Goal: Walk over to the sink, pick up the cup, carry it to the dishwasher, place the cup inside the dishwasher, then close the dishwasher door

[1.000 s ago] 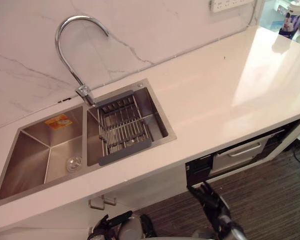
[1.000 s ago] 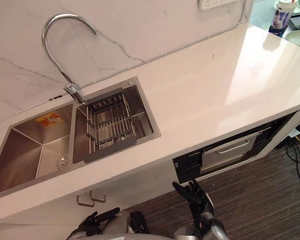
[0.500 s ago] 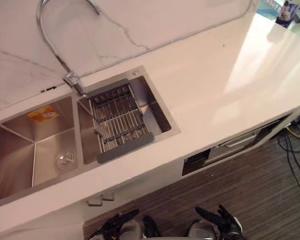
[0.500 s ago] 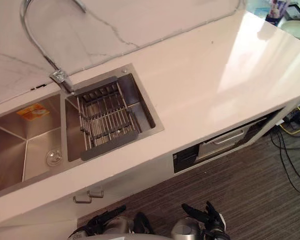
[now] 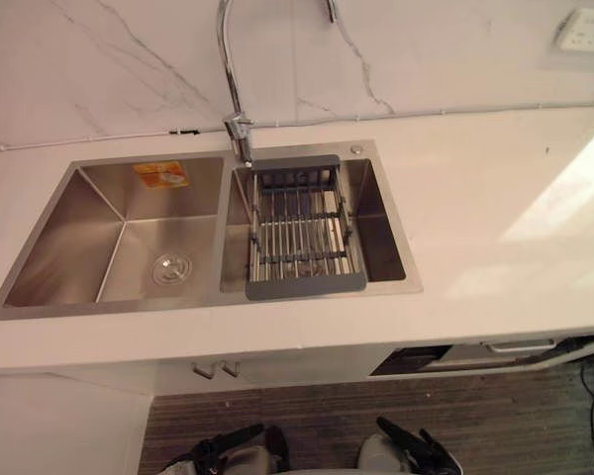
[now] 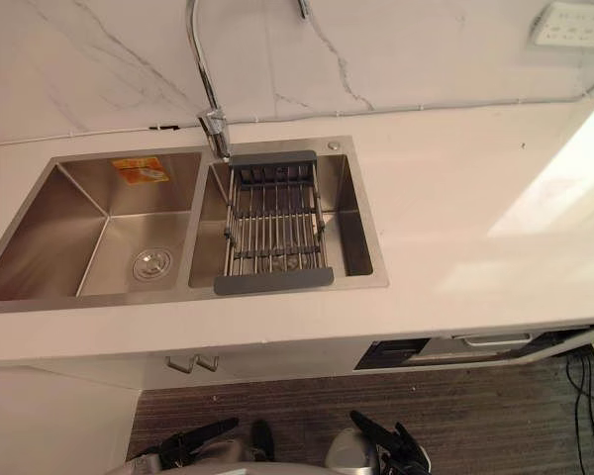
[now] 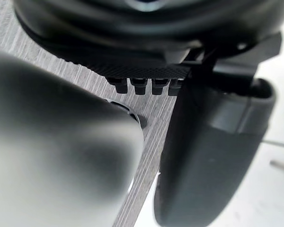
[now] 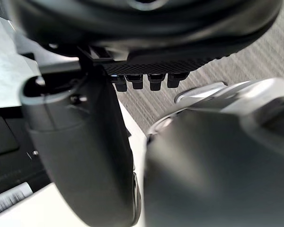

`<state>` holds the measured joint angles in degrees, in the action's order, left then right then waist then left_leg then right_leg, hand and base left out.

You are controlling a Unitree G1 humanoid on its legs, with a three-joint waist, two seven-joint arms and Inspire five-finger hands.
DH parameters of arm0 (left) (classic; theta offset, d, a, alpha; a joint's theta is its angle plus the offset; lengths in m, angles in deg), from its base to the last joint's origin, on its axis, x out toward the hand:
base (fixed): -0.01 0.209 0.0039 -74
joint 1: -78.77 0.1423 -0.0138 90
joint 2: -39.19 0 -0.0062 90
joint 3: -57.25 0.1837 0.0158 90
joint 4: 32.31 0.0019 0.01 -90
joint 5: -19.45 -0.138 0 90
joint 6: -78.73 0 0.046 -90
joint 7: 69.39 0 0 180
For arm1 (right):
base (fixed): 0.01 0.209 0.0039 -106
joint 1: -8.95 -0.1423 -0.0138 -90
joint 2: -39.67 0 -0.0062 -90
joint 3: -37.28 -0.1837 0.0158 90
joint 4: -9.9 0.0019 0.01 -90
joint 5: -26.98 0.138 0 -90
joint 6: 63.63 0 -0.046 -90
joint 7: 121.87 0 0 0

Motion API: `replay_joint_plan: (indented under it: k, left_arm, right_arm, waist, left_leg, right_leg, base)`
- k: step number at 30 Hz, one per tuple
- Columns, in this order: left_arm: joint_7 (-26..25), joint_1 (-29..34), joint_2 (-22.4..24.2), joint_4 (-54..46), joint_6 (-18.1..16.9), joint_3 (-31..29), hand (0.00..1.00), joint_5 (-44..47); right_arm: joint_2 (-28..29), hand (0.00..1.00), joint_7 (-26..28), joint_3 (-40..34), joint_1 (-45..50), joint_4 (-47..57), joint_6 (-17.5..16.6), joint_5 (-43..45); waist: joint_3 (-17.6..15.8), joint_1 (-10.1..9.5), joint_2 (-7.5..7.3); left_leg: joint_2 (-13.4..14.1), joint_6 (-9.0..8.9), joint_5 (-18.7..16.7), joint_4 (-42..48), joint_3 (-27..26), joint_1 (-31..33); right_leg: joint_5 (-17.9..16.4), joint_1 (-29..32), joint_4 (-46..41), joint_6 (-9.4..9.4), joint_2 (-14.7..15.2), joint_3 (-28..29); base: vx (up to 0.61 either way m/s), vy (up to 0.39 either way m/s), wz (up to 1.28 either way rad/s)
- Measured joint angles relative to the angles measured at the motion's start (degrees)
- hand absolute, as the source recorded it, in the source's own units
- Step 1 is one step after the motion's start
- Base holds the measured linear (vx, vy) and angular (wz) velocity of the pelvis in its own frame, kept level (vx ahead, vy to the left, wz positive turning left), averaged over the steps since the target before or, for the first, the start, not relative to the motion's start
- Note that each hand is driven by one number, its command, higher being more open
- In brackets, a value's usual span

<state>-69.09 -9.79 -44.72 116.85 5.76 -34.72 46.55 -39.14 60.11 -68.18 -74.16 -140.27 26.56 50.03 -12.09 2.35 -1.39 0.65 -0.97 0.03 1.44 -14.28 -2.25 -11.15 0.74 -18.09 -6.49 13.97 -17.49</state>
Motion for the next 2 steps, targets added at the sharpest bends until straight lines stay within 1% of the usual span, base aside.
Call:
replay_joint_plan:
  k: [2]
  left_arm:
    - [0.0, 0.0, 0.1, 0.3, 0.0, 0.0, 1.0, -0.1]
  right_arm:
    - [0.0, 1.0, 0.0, -0.1, 0.0, -0.2, 1.1, 0.0]
  waist:
    - [0.1, 0.04, 0.0]
  left_leg:
    - [0.6, -0.46, 0.3, -1.4, -0.3, -1.2]
  right_leg:
    - [0.9, -1.3, 1.6, 0.17, -1.1, -0.1]
  base:
    - [0.12, -0.073, -0.1]
